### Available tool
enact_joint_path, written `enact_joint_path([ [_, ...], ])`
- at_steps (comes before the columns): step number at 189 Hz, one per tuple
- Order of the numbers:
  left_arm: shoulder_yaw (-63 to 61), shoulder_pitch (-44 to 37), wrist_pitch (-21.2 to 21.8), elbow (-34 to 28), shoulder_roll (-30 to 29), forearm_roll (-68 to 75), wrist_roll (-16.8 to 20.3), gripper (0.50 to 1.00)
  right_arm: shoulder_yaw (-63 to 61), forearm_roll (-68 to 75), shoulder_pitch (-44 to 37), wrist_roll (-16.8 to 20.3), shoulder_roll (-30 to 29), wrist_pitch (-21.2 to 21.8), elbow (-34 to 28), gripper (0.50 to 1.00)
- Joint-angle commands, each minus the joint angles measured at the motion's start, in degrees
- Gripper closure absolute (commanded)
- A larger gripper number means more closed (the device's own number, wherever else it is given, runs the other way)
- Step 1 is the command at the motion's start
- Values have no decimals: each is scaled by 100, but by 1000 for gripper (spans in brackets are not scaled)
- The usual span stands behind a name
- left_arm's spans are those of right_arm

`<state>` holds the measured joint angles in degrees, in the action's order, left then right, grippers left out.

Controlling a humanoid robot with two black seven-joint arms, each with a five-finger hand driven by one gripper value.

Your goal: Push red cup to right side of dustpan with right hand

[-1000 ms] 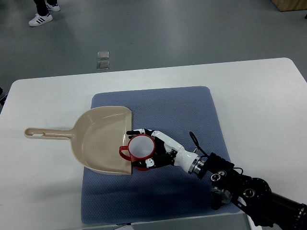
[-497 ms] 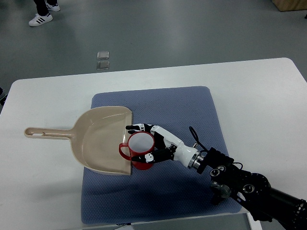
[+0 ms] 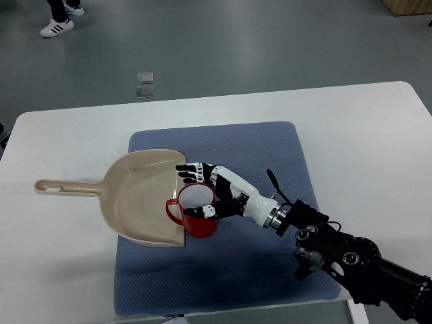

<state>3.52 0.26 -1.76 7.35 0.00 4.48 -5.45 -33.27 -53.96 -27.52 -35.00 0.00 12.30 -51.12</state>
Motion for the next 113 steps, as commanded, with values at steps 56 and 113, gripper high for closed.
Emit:
enact_joint_path([
  [56,0,0,0,-6,0,0,0,500,-522,44,-78,0,193,10,41,583],
  [113,0,0,0,3,0,0,0,500,-918,342,-552,0,351,27,506,583],
])
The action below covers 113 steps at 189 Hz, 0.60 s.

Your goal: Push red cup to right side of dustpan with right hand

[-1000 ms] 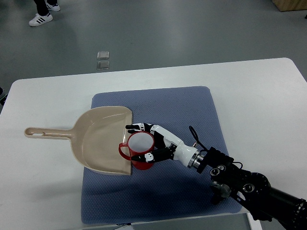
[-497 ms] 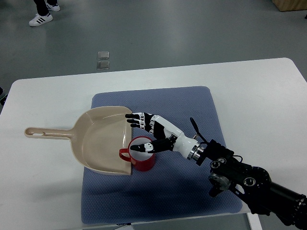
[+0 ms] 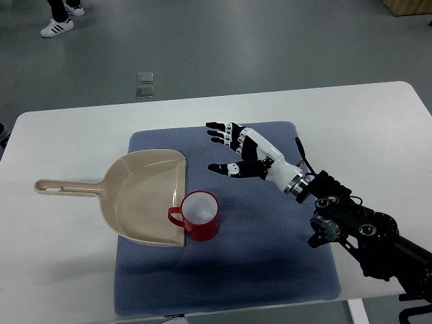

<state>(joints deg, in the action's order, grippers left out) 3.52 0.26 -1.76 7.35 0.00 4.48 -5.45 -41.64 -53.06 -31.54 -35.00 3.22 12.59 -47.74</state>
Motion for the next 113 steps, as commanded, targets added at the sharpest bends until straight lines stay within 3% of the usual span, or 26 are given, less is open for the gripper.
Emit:
enact_joint_path([
  [1,0,0,0,3,0,0,0,500,-81,252,-151,0,30,-2,168,583],
  [113,0,0,0,-6,0,0,0,500,-151,4426,-687,0,364,-222,616,583],
])
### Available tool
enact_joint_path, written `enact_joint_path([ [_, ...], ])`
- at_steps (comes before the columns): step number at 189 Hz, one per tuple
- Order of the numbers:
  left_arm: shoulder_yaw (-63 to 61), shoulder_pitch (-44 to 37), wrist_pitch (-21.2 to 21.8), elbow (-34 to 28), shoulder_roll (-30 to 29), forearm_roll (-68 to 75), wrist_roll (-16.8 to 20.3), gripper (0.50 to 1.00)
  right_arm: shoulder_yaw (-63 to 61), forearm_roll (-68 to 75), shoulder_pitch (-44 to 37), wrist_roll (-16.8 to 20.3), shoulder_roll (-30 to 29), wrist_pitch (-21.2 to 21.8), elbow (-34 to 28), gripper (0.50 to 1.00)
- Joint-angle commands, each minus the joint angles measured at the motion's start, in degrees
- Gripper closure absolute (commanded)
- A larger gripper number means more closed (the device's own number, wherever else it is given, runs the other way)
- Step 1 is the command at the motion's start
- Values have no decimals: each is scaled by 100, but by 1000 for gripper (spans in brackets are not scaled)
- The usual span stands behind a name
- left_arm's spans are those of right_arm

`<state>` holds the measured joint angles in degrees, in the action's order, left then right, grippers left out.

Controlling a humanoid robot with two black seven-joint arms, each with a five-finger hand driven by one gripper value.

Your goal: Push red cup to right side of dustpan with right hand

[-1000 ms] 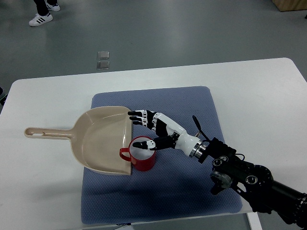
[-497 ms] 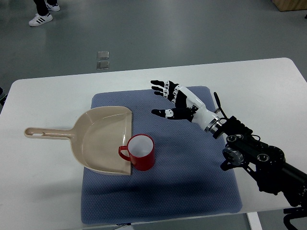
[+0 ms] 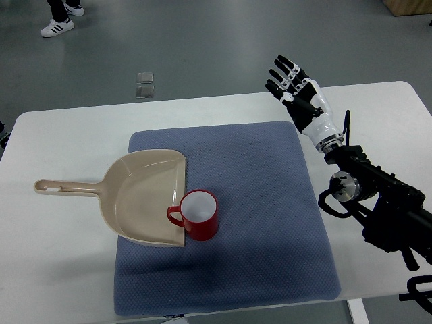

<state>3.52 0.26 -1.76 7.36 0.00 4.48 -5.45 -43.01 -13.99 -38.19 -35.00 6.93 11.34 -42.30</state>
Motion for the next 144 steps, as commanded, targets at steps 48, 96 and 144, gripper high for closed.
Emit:
enact_joint_path([
  [48,0,0,0,-6,0,0,0,500,21,1240,13,266,-60,-458,73,583],
  [96,0,0,0,-6,0,0,0,500,-14,1223,31,143,-86,-414,55,581],
  [144,0,0,0,3,0,0,0,500,3,1196,66,0,-113,-431,64,581],
])
